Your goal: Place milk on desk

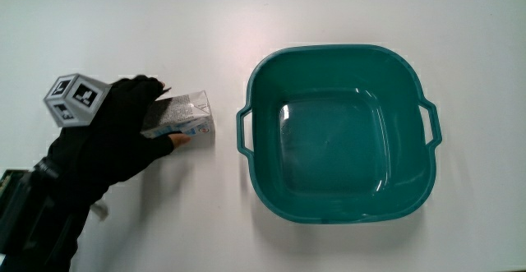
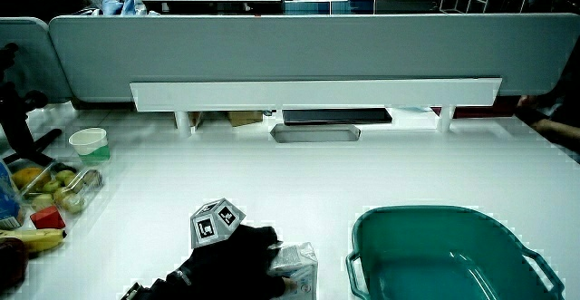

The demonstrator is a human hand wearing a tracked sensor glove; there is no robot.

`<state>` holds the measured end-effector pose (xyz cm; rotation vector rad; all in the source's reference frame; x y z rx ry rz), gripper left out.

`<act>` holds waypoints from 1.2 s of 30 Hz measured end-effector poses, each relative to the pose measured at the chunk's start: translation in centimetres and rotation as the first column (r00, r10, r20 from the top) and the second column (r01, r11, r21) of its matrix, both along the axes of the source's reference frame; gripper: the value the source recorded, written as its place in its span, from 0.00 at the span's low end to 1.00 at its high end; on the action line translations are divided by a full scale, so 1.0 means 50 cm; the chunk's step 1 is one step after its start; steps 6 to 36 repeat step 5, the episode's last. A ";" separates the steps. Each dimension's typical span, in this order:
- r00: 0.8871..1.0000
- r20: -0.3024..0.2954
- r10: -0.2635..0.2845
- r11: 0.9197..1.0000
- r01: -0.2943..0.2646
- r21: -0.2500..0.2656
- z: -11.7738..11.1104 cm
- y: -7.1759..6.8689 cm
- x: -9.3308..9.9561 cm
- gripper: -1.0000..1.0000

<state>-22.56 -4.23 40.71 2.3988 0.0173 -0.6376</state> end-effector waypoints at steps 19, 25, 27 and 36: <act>0.996 0.058 0.061 0.997 -0.063 0.048 -0.056 0.025 0.012 0.07; 0.996 0.058 0.061 0.997 -0.063 0.048 -0.056 0.025 0.012 0.07; 0.996 0.058 0.061 0.997 -0.063 0.048 -0.056 0.025 0.012 0.07; 0.996 0.058 0.061 0.997 -0.063 0.048 -0.056 0.025 0.012 0.07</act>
